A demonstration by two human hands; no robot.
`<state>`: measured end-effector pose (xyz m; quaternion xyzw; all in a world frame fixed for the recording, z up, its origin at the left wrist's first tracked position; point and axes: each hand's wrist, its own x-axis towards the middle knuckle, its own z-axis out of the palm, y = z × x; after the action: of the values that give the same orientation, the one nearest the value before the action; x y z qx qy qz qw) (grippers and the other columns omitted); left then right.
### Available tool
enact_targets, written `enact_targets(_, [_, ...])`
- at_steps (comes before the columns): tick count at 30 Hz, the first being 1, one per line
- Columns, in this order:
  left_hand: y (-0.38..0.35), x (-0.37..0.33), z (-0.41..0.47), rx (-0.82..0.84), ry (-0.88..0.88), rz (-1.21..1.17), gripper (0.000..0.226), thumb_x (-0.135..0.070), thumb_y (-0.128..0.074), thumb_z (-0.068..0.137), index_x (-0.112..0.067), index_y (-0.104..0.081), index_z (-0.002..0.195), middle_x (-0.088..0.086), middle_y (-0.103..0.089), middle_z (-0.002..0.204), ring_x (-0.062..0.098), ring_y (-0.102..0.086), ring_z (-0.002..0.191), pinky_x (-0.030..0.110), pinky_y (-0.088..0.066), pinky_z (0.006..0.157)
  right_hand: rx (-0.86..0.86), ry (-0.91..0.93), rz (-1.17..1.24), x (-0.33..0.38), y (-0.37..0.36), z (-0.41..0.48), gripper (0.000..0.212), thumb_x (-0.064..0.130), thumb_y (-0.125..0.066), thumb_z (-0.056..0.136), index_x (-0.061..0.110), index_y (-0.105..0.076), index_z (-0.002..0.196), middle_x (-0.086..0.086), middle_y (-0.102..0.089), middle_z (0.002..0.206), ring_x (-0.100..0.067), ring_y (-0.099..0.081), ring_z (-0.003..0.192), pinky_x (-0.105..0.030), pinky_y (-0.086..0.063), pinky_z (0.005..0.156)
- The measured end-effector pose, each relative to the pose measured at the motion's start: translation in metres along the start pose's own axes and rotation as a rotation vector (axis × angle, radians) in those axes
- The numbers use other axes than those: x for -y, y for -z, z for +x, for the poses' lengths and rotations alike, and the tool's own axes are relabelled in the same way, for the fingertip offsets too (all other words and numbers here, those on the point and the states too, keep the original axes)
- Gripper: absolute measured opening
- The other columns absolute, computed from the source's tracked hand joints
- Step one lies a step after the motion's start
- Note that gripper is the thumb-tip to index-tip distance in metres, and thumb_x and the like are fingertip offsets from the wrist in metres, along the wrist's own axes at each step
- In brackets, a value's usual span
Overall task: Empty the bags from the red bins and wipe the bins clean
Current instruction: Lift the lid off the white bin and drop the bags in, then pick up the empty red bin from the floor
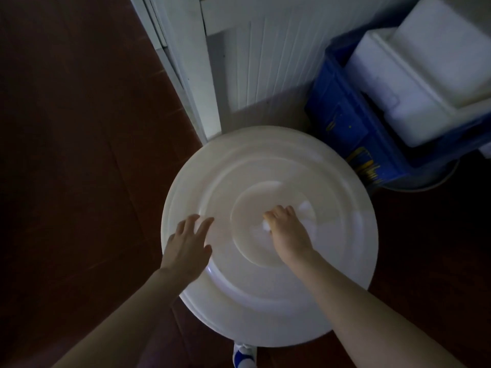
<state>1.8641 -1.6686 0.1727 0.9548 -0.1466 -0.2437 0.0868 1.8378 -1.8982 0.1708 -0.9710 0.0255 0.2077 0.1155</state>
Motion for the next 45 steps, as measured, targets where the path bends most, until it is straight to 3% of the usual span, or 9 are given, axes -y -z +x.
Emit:
enact_targets(10, [-0.004,0.014,-0.013,0.048,0.059,0.01,0.071,-0.031,-0.056,0.093,-0.037,-0.016,0.153,0.0,-0.022,0.156,0.023,-0.029,0.138,0.038,-0.049,0.094,0.007,0.02,-0.006,0.01,-0.005,-0.003,0.029,0.01,-0.046,0.096,0.017,-0.053,0.124,-0.007,-0.048,0.123,-0.027,-0.04,0.119,-0.036,-0.045,0.082])
enact_targets(14, [-0.001,0.016,-0.018,0.035,0.06,-0.03,0.069,-0.029,-0.056,0.093,-0.034,-0.02,0.152,0.0,-0.025,0.154,0.023,-0.031,0.137,0.037,-0.049,0.094,0.013,0.014,-0.027,0.011,-0.005,-0.007,0.036,0.01,-0.046,0.096,0.018,-0.049,0.131,-0.007,-0.046,0.127,-0.027,-0.04,0.12,-0.037,-0.048,0.08])
enact_targets(17, [0.004,0.019,-0.029,-0.017,0.057,-0.059,0.065,-0.027,-0.056,0.093,-0.03,-0.027,0.15,0.0,-0.034,0.149,0.023,-0.037,0.132,0.036,-0.048,0.094,-0.019,0.023,-0.064,0.018,-0.001,-0.013,0.044,0.016,-0.048,0.097,0.02,-0.041,0.14,-0.008,-0.041,0.139,-0.03,-0.042,0.122,-0.038,-0.044,0.09])
enact_targets(20, [0.013,0.025,-0.049,-0.086,0.091,-0.097,0.06,-0.026,-0.056,0.093,-0.028,-0.033,0.148,0.0,-0.042,0.143,0.022,-0.042,0.126,0.036,-0.047,0.093,-0.051,0.123,-0.093,0.036,0.009,-0.021,0.047,0.024,-0.05,0.096,0.018,-0.043,0.141,-0.01,-0.04,0.146,-0.032,-0.043,0.125,-0.04,-0.038,0.1])
enact_targets(23, [0.03,0.039,-0.079,-0.145,0.146,-0.107,0.057,-0.028,-0.055,0.093,-0.027,-0.036,0.146,0.001,-0.047,0.138,0.023,-0.045,0.122,0.038,-0.047,0.09,-0.082,0.284,-0.098,0.069,0.028,-0.033,0.045,0.025,-0.056,0.093,0.012,-0.051,0.135,-0.012,-0.05,0.137,-0.034,-0.049,0.119,-0.042,-0.042,0.096])
enact_targets(29, [0.075,0.099,-0.18,-0.327,0.32,-0.171,0.051,-0.029,-0.056,0.092,-0.024,-0.044,0.141,0.003,-0.054,0.129,0.025,-0.051,0.116,0.04,-0.049,0.086,-0.07,0.532,-0.125,0.182,0.065,-0.063,0.045,0.031,-0.053,0.095,0.013,-0.049,0.137,-0.01,-0.051,0.137,-0.031,-0.048,0.121,-0.041,-0.039,0.1])
enact_targets(34, [0.106,0.18,-0.322,-0.508,0.561,-0.213,0.045,-0.03,-0.055,0.093,-0.024,-0.048,0.137,0.003,-0.056,0.125,0.025,-0.052,0.114,0.04,-0.047,0.084,-0.081,0.745,-0.163,0.322,0.084,-0.125,0.047,0.037,-0.048,0.099,0.015,-0.045,0.141,-0.005,-0.051,0.138,-0.025,-0.047,0.124,-0.038,-0.04,0.104])
enact_targets(40, [0.104,0.269,-0.563,-0.634,0.932,-0.271,0.041,-0.028,-0.057,0.09,-0.022,-0.054,0.131,0.005,-0.059,0.117,0.029,-0.055,0.11,0.041,-0.048,0.08,0.002,1.035,-0.219,0.511,0.071,-0.255,0.048,0.04,-0.044,0.099,0.019,-0.041,0.142,-0.002,-0.051,0.137,-0.022,-0.047,0.124,-0.037,-0.042,0.103])
enact_targets(45, [0.078,0.3,-0.796,-0.735,1.29,-0.275,0.036,-0.025,-0.057,0.089,-0.019,-0.057,0.125,0.01,-0.059,0.12,0.036,-0.056,0.107,0.043,-0.048,0.083,0.104,1.334,-0.306,0.678,0.03,-0.403,0.046,0.041,-0.046,0.098,0.022,-0.044,0.14,-0.005,-0.052,0.136,-0.026,-0.046,0.124,-0.041,-0.041,0.102])
